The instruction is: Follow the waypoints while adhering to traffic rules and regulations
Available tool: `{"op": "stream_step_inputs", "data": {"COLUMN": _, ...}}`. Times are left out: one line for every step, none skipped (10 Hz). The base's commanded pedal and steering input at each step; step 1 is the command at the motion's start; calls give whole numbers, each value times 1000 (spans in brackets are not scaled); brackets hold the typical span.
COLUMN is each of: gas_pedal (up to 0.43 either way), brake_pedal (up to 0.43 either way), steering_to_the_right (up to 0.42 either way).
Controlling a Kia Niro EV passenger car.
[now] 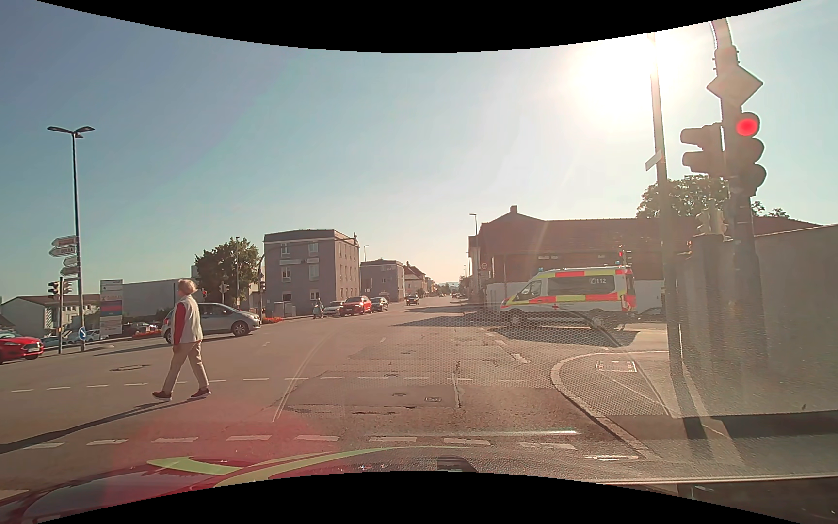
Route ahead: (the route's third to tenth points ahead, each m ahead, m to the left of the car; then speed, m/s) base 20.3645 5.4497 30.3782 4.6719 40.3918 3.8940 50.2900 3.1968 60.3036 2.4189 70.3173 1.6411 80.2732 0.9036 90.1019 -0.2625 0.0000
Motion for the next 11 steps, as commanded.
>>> {"op": "stream_step_inputs", "data": {"gas_pedal": 0, "brake_pedal": 262, "steering_to_the_right": 0}}
{"op": "stream_step_inputs", "data": {"gas_pedal": 0, "brake_pedal": 262, "steering_to_the_right": 0}}
{"op": "stream_step_inputs", "data": {"gas_pedal": 0, "brake_pedal": 262, "steering_to_the_right": 0}}
{"op": "stream_step_inputs", "data": {"gas_pedal": 0, "brake_pedal": 262, "steering_to_the_right": 1}}
{"op": "stream_step_inputs", "data": {"gas_pedal": 0, "brake_pedal": 262, "steering_to_the_right": 1}}
{"op": "stream_step_inputs", "data": {"gas_pedal": 0, "brake_pedal": 262, "steering_to_the_right": 0}}
{"op": "stream_step_inputs", "data": {"gas_pedal": 0, "brake_pedal": 262, "steering_to_the_right": 0}}
{"op": "stream_step_inputs", "data": {"gas_pedal": 0, "brake_pedal": 268, "steering_to_the_right": 1}}
{"op": "stream_step_inputs", "data": {"gas_pedal": 0, "brake_pedal": 262, "steering_to_the_right": 0}}
{"op": "stream_step_inputs", "data": {"gas_pedal": 0, "brake_pedal": 262, "steering_to_the_right": 0}}
{"op": "stream_step_inputs", "data": {"gas_pedal": 0, "brake_pedal": 262, "steering_to_the_right": 0}}
